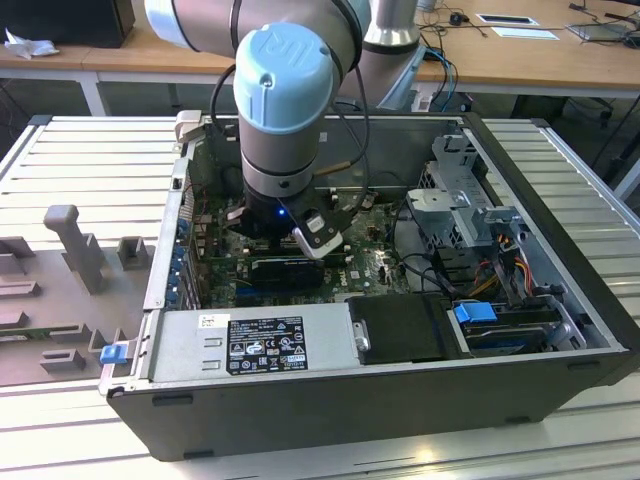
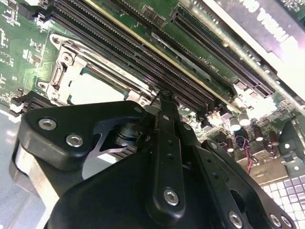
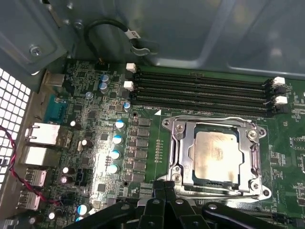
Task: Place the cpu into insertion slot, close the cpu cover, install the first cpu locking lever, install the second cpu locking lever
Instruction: 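Install the second cpu locking lever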
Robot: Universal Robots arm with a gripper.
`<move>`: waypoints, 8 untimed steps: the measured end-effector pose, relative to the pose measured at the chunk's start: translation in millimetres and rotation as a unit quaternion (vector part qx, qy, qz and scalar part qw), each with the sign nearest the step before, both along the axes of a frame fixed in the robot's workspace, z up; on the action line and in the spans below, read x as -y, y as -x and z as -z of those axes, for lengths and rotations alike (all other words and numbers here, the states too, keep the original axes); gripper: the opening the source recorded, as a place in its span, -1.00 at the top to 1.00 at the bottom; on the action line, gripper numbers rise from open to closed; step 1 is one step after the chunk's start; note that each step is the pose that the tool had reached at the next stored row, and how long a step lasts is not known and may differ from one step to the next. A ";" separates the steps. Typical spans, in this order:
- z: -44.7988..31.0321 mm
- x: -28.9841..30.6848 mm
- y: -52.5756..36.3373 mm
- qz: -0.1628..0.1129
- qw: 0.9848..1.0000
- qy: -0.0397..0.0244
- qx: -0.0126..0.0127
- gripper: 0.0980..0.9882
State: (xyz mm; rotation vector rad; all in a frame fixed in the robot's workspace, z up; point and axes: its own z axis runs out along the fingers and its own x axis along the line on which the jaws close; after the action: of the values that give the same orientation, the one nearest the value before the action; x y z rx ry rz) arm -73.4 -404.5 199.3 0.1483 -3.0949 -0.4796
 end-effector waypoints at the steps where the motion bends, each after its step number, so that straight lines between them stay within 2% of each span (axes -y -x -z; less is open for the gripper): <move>1: 0.4 -0.3 -0.1 0.000 1.000 -0.001 0.000 0.98; 8: 4.2 -4.6 -0.1 0.000 1.000 -0.002 0.000 0.98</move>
State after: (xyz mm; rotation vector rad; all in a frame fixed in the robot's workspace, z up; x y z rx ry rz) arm -73.3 -399.9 195.1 0.1485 -3.0941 -0.4858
